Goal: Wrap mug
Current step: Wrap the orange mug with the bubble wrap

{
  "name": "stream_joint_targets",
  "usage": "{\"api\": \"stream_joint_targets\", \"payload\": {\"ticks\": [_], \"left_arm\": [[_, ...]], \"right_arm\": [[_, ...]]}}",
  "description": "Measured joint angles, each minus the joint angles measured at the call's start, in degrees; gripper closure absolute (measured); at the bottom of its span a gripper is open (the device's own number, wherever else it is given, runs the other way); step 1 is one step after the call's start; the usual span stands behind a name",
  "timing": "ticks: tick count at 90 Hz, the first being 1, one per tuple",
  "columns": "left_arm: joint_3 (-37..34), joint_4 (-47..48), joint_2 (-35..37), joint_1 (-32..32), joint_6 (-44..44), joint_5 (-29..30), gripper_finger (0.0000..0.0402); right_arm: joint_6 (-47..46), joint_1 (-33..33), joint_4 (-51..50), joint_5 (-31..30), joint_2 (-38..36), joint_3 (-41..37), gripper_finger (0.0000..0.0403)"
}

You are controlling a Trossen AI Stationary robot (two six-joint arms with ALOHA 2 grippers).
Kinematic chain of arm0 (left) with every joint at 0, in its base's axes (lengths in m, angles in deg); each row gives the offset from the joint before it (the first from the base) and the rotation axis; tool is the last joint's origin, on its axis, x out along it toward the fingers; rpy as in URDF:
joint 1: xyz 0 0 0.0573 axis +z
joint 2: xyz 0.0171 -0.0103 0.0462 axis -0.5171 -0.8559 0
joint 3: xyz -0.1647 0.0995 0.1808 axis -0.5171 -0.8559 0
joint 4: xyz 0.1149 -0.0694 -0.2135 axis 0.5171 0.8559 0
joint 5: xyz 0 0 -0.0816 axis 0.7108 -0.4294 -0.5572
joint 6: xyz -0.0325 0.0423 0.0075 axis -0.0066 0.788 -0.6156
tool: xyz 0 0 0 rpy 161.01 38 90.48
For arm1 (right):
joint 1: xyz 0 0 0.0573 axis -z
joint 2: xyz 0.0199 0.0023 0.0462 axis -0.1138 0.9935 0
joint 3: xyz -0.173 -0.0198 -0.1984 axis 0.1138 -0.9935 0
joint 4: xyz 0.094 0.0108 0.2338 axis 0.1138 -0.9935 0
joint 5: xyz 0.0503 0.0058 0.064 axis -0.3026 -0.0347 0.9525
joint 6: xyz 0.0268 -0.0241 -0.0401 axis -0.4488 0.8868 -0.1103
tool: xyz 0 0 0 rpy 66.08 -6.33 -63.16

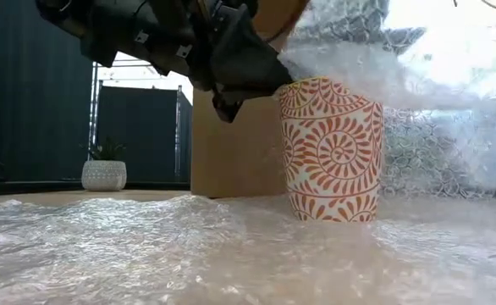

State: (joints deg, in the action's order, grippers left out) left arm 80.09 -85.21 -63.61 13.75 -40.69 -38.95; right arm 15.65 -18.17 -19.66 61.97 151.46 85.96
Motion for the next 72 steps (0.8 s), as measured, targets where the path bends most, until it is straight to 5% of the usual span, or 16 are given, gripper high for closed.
{"api": "stream_joint_targets", "payload": {"ticks": [21,72], "left_arm": [[0.0,0.0,0.0,0.0,0.0,0.0,0.0402],[0.0,0.0,0.0,0.0,0.0,0.0,0.0402]], "right_arm": [[0.0,1.6,-0.2,-12.5,0.8,0.0,0.0243],[0.0,3.1,-3.2,-13.3,11.7,0.1,0.0243]]}}
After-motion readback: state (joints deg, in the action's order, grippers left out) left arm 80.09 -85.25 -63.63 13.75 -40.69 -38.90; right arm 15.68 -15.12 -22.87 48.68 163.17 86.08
